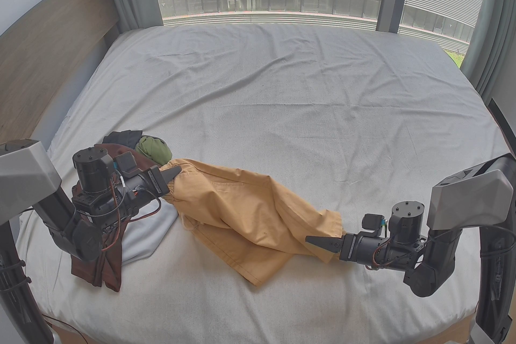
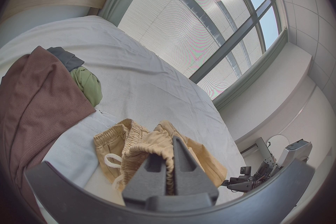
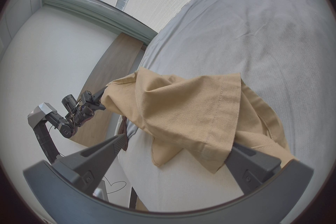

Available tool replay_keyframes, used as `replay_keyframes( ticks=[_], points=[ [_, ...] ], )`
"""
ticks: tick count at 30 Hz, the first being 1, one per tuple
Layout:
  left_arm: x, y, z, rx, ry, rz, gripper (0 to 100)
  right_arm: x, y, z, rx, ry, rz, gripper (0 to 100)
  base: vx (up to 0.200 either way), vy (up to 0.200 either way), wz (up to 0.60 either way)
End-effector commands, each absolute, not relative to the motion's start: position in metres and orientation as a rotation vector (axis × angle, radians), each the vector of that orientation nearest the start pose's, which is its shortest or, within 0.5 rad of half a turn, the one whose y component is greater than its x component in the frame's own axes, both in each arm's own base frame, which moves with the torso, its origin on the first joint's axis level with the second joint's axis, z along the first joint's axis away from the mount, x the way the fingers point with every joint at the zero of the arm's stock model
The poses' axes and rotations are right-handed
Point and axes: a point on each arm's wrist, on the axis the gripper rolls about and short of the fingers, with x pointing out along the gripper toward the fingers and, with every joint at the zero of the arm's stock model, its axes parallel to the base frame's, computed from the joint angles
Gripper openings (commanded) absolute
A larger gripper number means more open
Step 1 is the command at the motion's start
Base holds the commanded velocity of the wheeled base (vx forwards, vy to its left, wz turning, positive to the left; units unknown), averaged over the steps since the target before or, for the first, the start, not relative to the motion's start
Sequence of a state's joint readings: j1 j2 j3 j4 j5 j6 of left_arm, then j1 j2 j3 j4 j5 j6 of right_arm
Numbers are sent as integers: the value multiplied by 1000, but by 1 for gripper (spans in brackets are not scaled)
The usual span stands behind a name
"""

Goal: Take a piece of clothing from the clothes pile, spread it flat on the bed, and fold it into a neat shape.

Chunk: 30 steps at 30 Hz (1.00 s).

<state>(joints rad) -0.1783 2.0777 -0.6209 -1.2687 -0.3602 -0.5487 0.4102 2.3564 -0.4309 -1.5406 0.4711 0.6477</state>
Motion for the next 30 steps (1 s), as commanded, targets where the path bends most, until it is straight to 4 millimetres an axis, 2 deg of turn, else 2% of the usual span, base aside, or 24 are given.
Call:
replay_keyframes(
  ticks=[1, 11, 14, 17, 27, 30],
  points=[
    [333, -68, 78, -552, 334, -471, 0, 289, 139, -10, 626, 642, 723, 100, 0, 0, 0],
    [332, -68, 77, -552, 338, -471, 0, 285, 147, 1, 628, 623, 761, 100, 0, 0, 0],
    [332, -68, 77, -552, 338, -471, 0, 284, 146, 16, 629, 578, 779, 100, 0, 0, 0],
    [332, -68, 77, -552, 338, -473, 0, 285, 145, 22, 630, 557, 779, 100, 0, 0, 0],
    [331, -68, 77, -550, 330, -484, 0, 299, 125, 12, 626, 539, 707, 100, 0, 0, 0],
    [331, -68, 77, -549, 327, -485, 0, 298, 124, 9, 626, 555, 703, 100, 0, 0, 0]
  ],
)
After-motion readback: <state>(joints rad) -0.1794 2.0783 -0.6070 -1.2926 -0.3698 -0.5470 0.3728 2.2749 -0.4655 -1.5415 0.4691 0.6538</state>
